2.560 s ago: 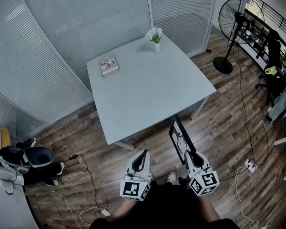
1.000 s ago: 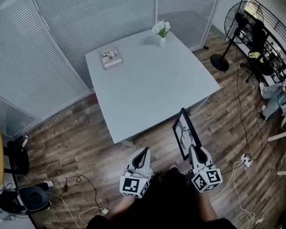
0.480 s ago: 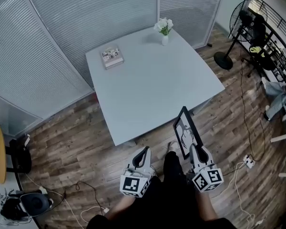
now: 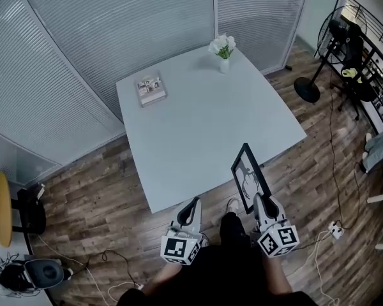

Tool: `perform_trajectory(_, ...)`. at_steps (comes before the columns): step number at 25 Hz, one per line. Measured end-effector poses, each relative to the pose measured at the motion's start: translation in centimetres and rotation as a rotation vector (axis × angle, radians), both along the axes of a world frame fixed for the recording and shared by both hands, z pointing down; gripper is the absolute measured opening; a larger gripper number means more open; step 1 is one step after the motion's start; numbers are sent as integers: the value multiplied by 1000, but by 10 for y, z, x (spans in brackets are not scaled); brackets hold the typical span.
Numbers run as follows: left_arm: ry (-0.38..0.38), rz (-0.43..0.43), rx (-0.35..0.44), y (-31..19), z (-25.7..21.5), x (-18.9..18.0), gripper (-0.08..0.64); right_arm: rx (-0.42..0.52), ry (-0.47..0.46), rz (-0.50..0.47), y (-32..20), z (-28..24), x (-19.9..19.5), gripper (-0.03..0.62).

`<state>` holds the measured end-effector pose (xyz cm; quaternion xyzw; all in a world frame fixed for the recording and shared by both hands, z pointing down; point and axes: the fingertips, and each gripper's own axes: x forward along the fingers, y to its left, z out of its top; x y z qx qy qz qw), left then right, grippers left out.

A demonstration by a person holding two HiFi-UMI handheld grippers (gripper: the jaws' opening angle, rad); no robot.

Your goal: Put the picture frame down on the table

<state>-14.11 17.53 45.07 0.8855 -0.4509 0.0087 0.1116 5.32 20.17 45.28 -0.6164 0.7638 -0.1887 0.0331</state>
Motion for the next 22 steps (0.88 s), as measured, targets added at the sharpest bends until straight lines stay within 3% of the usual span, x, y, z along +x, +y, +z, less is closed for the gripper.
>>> perform_trajectory(15,-29,-34,-16,-136,-12,105,15,-9,-18,-94,-142,-7,90,67)
perform_trajectory(22,-2,-99,-20,-170,-19,137,15,-4,-4,-176,-193,-1,122,67)
